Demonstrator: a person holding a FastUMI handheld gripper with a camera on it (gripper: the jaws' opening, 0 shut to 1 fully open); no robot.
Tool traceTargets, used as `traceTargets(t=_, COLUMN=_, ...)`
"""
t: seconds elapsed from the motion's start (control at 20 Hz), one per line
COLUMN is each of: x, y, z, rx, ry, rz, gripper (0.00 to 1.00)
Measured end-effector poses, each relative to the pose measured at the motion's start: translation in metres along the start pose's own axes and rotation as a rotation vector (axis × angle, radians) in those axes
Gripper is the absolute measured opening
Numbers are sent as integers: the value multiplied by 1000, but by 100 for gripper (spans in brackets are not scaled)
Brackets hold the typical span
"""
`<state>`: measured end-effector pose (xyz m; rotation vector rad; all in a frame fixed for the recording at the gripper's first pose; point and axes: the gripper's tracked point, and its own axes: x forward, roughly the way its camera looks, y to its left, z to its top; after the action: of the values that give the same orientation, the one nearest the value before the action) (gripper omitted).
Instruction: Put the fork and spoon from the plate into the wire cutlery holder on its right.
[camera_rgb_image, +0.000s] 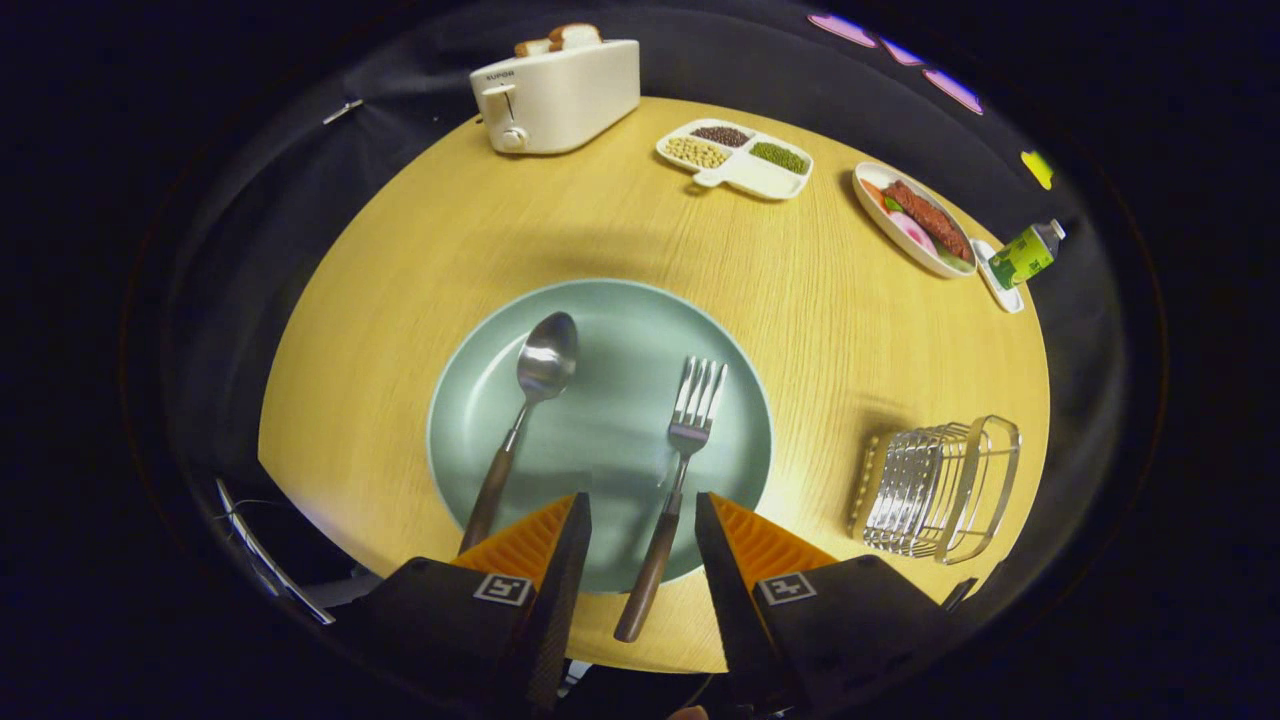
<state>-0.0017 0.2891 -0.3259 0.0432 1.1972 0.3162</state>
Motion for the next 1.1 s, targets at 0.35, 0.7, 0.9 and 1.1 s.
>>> traceTargets(t=0.35, x=26, y=2, z=-8, rx=94, ry=79, rz=-31, gripper=53)
traceTargets(t=0.7, x=20, y=21, z=3, rx=39, ry=21, rz=53, gripper=9)
traceTargets(t=0.9, x=0, y=17, z=13, rx=39, ry=-31, rz=83, gripper=9)
traceTargets(t=1.1, x=-53, y=-13, z=30, rx=3, ry=-120, rz=116, gripper=9)
